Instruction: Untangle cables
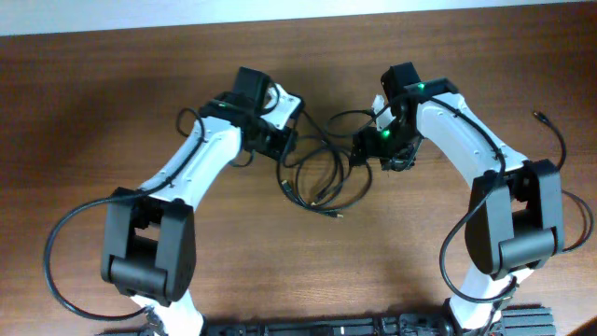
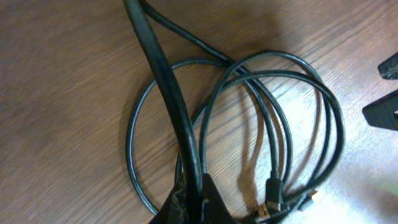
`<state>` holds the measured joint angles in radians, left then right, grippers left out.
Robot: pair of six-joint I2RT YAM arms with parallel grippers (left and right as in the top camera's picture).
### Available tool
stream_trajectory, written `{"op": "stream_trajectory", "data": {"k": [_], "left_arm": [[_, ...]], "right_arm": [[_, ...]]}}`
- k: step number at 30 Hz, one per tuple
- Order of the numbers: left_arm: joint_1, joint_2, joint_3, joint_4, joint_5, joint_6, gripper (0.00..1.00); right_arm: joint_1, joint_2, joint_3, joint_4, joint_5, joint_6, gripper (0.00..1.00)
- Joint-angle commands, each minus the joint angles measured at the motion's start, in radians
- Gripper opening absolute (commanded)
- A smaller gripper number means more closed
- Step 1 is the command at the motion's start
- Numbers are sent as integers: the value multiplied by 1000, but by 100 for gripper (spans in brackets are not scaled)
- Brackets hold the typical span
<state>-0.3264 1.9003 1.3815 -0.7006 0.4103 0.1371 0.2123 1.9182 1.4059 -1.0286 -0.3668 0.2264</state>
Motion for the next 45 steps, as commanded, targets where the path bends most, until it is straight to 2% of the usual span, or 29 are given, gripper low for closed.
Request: {"op": "stream_trajectory", "data": {"k": [1,9,12,16,19,22,25,29,34,37,39,41,43,45], "left_arm": [[45,-60,-6,-23,46,-9,0],[50,-64,-6,-83,46,-9,0],[51,-64,-6,-88,28,-9,0],[50,-79,-6,-88,15,-9,0],[51,-134,-6,-87,11,-9,0],[50,-176,-6,-95,11,-9,0],[50,-201,-6,-121,19,-10,0],[50,-215,-6,-138,178,-8,0],[51,-269,-6,-154,201,-9,0],[51,-364,-6,-161,201,-9,0],[51,-432,-6,-161,201,-9,0],[50,-488,-6,-165,201,-9,0],[51,-512,-6,-165,188,-8,0],[51,-513,-6,-168,132,-9,0]], "right_arm": [[48,8,-6,34,-38,0,76],[169,9,-6,163,-40,101,63],[187,9,-7,139,73,101,62],[187,9,-10,120,103,106,62],[187,9,-18,64,192,232,63],[187,9,-58,71,196,265,63],[187,9,-142,156,191,315,63],[187,9,-206,252,176,314,62],[187,9,-213,269,177,314,60],[187,9,-213,280,177,314,57],[187,9,-213,290,177,314,50],[187,9,-213,300,177,314,24],[187,9,-213,299,177,314,11],[187,9,-217,294,177,314,4]]}}
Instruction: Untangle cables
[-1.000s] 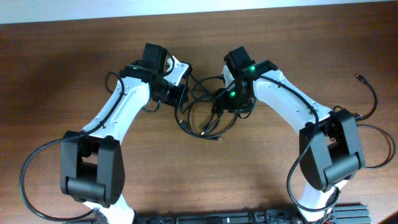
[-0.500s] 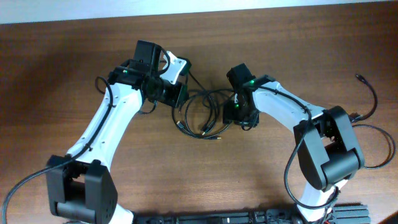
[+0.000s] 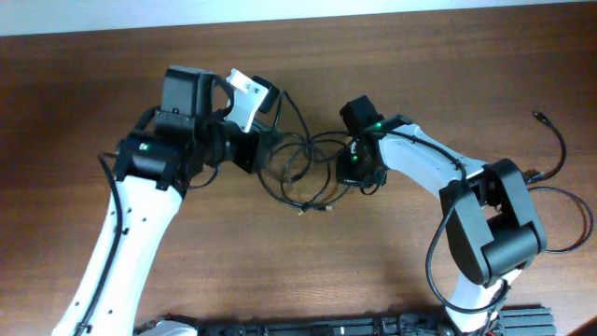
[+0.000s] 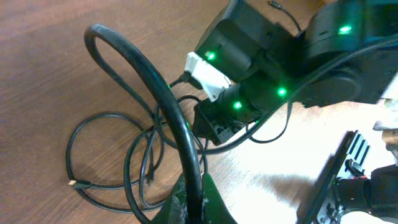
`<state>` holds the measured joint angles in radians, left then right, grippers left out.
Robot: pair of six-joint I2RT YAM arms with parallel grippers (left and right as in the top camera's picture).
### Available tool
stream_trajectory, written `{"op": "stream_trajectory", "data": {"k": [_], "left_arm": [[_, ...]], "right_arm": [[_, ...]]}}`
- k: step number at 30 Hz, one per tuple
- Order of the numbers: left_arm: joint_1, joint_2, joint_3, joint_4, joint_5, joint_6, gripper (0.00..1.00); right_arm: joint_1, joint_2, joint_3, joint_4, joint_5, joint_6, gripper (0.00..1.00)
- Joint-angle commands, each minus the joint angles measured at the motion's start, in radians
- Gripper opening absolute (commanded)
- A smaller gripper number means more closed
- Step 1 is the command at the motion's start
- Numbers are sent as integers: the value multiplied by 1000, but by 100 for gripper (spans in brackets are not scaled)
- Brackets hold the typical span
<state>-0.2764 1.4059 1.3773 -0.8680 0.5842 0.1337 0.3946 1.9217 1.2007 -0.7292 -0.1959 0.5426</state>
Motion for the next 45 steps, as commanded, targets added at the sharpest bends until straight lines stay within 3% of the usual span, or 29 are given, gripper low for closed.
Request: {"op": "stream_trajectory", "data": {"k": [1,6,8,10,20,26,31,39,45], "left_arm": [[1,-19,-2,-2,-70,-5,0],[1,-18,-2,-30,-252,-6,0],[1,-18,-2,-47,-372,-35,0],[1,-18,-2,-47,-456,-100,0],[5,-18,-2,-100,-926,-398,0],[76,-18,-2,-107,-929,-433,0],[152,-18,-2,-116,-910,-449,0],[158,-18,-2,-91,-643,-447,0],[153,-15,-2,-58,-453,-347,0]], "right_arm": [[5,6,-11,-16,6,-3,4],[-28,-49,24,-168,174,-11,4],[-146,-213,99,-324,356,-14,4],[-206,-284,121,-359,396,-15,4],[-699,-655,135,-376,414,-74,4],[-926,-661,135,-391,397,-73,4],[-986,-651,135,-390,384,-62,4],[-984,-651,134,-359,356,-51,4],[-985,-652,167,-145,278,-37,4]]}}
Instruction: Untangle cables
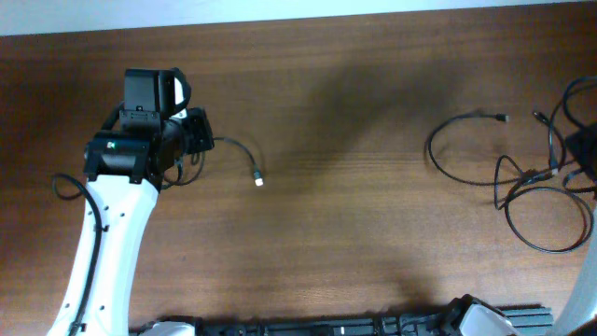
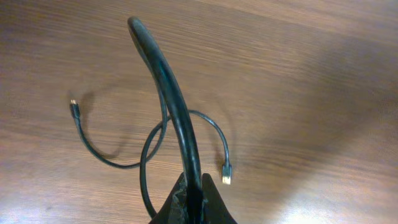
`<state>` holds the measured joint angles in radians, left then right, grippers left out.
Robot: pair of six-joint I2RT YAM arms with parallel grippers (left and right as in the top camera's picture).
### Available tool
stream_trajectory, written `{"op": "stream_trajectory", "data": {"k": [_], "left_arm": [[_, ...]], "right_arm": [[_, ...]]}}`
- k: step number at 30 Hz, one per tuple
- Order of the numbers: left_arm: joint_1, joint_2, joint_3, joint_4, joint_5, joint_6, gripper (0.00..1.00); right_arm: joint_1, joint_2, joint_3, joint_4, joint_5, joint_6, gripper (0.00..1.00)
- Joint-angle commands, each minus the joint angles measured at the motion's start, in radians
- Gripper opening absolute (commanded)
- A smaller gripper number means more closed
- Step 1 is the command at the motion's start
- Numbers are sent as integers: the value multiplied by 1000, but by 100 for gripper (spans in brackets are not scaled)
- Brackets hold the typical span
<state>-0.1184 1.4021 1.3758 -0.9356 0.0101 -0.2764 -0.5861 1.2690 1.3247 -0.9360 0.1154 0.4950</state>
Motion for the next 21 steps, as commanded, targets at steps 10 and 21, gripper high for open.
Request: {"op": "stream_trajectory", "data": {"k": [10,21], "left_arm": [[-114,74,-1,12,132,114,0],[-198,107,-1,64,178,114,0]], "right_arm": [[-5,5,89,161,76,116,4],[4,214,87,-105,-353,-41,95]]}}
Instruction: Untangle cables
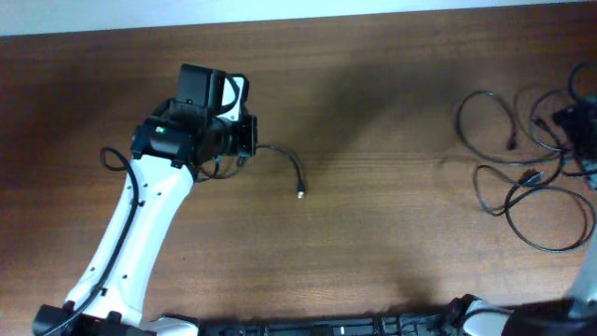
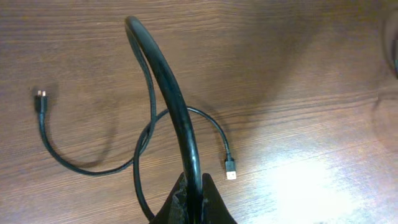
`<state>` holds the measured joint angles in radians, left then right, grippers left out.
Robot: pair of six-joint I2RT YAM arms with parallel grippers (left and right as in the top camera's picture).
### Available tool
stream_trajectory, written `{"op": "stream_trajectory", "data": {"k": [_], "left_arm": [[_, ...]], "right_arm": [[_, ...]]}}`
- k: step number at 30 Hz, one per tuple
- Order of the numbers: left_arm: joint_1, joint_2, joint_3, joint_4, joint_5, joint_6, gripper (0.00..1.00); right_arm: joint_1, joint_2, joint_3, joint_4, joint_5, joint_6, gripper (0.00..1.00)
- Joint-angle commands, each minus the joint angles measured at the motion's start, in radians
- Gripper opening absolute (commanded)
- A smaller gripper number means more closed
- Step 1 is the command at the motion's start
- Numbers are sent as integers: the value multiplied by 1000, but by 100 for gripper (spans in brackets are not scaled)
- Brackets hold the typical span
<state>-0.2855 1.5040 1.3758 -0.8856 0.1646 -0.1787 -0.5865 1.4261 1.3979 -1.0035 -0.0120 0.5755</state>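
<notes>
My left gripper (image 2: 194, 188) is shut on a thick black cable (image 2: 166, 93) that arches up from the jaws and comes back down to the table. The cable lies in a loose loop, with a USB plug (image 2: 230, 168) to the right and a small plug (image 2: 40, 98) far left. From overhead, the left gripper (image 1: 244, 140) is left of centre, and the cable's free end (image 1: 300, 193) trails to its right. The other cables (image 1: 527, 175) lie in loose loops at the far right. The right gripper (image 1: 576, 119) shows only partly at the frame's edge, its jaws hidden.
The wooden table (image 1: 392, 233) has a pale wall strip along its far edge. A black rail (image 1: 326, 329) runs along the near edge. The left arm's own cabling (image 1: 110, 159) loops beside its wrist.
My left gripper has moved right, toward the table's centre, still shut on its cable; the plug end lies further right. The loops at the far right have shifted and spread.
At first both grippers were at one tangle in the middle of the table. Then the tangle sat slightly left, with both arms still on it. Later my left gripper held a single cable at the far left, with the rest far right. Now it has moved back inward.
</notes>
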Motion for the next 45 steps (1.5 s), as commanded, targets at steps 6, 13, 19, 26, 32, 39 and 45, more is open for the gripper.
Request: {"op": "stream_trajectory", "data": {"k": [6,13,19,26,32,39,45], "left_arm": [[-95,7,-1,60,77,17,0],[-142,11,-1,166,509,206,39],[-142,13,-1,127,452,233,93],[-142,13,-1,34,183,232,95],[-142,13,-1,20,126,233,96],[-142,13,-1,20,126,233,96],[-142,13,-1,21,126,233,97]], "right_arm": [[76,145,14,-164,-243,-269,96],[255,150,14,-168,-243,-362,100],[409,151,14,-164,-243,-363,99],[561,151,-2,-165,-238,-362,99],[639,151,-75,-211,-228,-350,99],[652,151,-241,-227,-213,-233,95],[691,151,-333,-116,-243,-222,56]]}}
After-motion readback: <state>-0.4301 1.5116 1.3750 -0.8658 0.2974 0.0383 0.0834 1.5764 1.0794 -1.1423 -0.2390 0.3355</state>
